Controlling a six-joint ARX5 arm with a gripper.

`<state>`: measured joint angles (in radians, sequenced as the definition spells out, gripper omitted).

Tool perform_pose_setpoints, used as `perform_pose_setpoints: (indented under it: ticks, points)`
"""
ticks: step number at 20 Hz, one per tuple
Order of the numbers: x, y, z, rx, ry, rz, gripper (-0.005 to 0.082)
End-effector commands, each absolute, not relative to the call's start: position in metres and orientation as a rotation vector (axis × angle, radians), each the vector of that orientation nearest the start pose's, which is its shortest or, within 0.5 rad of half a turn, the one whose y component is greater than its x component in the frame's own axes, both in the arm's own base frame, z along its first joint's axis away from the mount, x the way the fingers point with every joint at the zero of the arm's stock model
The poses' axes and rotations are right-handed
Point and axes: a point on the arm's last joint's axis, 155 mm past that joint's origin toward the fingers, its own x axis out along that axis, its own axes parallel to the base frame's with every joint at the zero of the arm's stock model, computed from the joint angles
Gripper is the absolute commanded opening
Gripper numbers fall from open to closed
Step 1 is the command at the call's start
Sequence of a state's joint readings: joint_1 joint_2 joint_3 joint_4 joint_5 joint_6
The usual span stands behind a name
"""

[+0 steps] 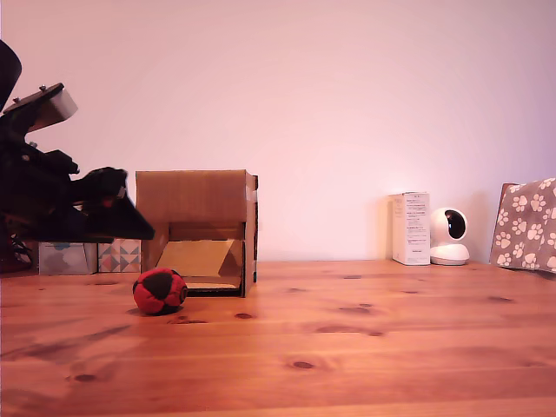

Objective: Drop the footbag into the cardboard dice tower

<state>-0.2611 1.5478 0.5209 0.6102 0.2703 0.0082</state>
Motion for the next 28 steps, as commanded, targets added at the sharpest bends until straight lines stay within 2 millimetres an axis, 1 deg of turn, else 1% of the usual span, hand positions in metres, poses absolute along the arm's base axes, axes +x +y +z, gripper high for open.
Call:
perform_pose_setpoints:
  ticks: [1, 6, 9, 12, 14, 16, 17, 18, 19, 21, 22, 23, 26, 28]
  points:
    - [0.392, -0.157, 0.077, 0.028, 0.442, -0.531, 0.0747]
    - [0.415, -0.163, 0.065, 0.035, 0.460, -0.532, 0.0747]
    - [0.432, -0.167, 0.055, 0.052, 0.474, -0.535, 0.0747]
    - [0.445, -0.171, 0.039, 0.056, 0.513, -0.537, 0.0747]
    - [0.449, -0.174, 0.024, 0.052, 0.565, -0.548, 0.0746]
    - [0.452, -0.175, 0.014, 0.051, 0.610, -0.546, 0.0737]
    - [0.453, -0.175, 0.014, 0.051, 0.619, -0.546, 0.0701]
    - [0.454, -0.175, 0.015, 0.051, 0.625, -0.544, 0.0615]
    - [0.455, -0.175, 0.015, 0.051, 0.631, -0.543, 0.0487]
    - [0.455, -0.175, 0.013, 0.050, 0.658, -0.541, 0.0183]
    - [0.455, -0.175, 0.014, 0.049, 0.669, -0.541, 0.0092]
    - [0.455, -0.175, 0.016, 0.049, 0.677, -0.541, 0.0059]
    - [0.449, -0.174, 0.029, 0.048, 0.691, -0.544, 0.0059]
    - [0.441, -0.172, 0.045, 0.048, 0.701, -0.543, 0.0059]
